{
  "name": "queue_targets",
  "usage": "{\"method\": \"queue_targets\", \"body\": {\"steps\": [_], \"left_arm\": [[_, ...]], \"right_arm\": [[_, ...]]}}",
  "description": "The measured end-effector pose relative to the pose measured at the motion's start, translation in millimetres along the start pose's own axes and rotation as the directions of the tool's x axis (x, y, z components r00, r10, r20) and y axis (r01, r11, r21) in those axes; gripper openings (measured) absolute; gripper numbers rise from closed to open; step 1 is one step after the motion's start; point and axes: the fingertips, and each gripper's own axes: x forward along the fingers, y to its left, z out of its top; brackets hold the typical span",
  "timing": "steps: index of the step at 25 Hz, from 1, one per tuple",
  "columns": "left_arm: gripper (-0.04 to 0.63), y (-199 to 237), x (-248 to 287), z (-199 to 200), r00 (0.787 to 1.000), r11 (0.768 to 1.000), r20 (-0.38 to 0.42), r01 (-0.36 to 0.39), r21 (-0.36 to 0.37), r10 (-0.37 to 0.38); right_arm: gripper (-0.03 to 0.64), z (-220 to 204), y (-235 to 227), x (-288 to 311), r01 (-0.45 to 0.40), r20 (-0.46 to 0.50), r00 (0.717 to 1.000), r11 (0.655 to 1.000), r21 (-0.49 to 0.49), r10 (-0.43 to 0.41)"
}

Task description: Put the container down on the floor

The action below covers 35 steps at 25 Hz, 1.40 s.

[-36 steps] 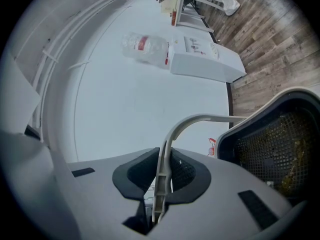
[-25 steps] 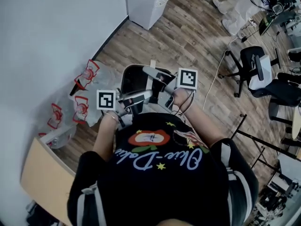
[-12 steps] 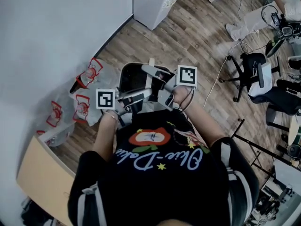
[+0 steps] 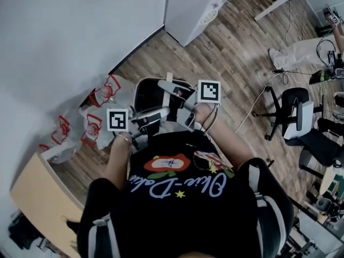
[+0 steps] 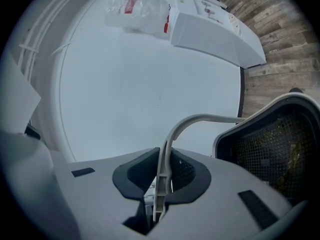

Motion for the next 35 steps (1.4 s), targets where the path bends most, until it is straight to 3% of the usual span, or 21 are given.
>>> {"method": "queue_targets", "body": {"steps": [7,13,16,20,24,28,31,35], "left_arm": [[0.049,15.8,24.1,63.7,0.989,0.999,0.140,-0.053,0.007,0.051],[0.049,38.5,68.4,149.3,0.976,0.997,0.204,-0.071,-0.032,0.076],[0.049,58.8,70.9,152.6,0.967,0.996,0.239,-0.084,-0.028,0.089],[0.048,54.5,71.3,152.9,0.958,0.999,0.282,-0.051,0.000,0.048],[0.048,63.9,74.4,155.0,0.939,0.997,0.335,-0.081,0.009,0.073],[0.048,83.8,84.7,187.4,0.903,0.995,0.420,-0.098,0.003,0.087],[0.048,104.1,83.0,221.4,0.896,0.992,0.428,-0.123,-0.010,0.115],[0.048,124.7,68.7,238.3,0.891,0.993,0.438,-0.112,-0.038,0.117]], "right_arm": [[0.040,55.8,-1.7,34.5,-0.011,-0.161,0.987,1.000,-0.028,0.007],[0.040,144.9,-15.9,62.8,0.021,-0.245,0.969,1.000,-0.021,-0.025],[0.040,149.2,-34.9,64.7,0.052,-0.296,0.953,0.997,-0.048,-0.064],[0.040,142.4,-24.4,70.2,0.012,-0.363,0.931,0.998,-0.055,-0.031],[0.040,143.8,-30.2,71.4,0.018,-0.415,0.908,0.996,-0.084,-0.052],[0.040,171.6,-50.1,86.4,0.048,-0.474,0.876,0.995,-0.085,-0.083],[0.040,196.1,-63.4,113.0,0.049,-0.495,0.865,0.995,-0.090,-0.088],[0.040,200.7,-82.2,139.0,0.053,-0.504,0.858,0.993,-0.107,-0.100]]}}
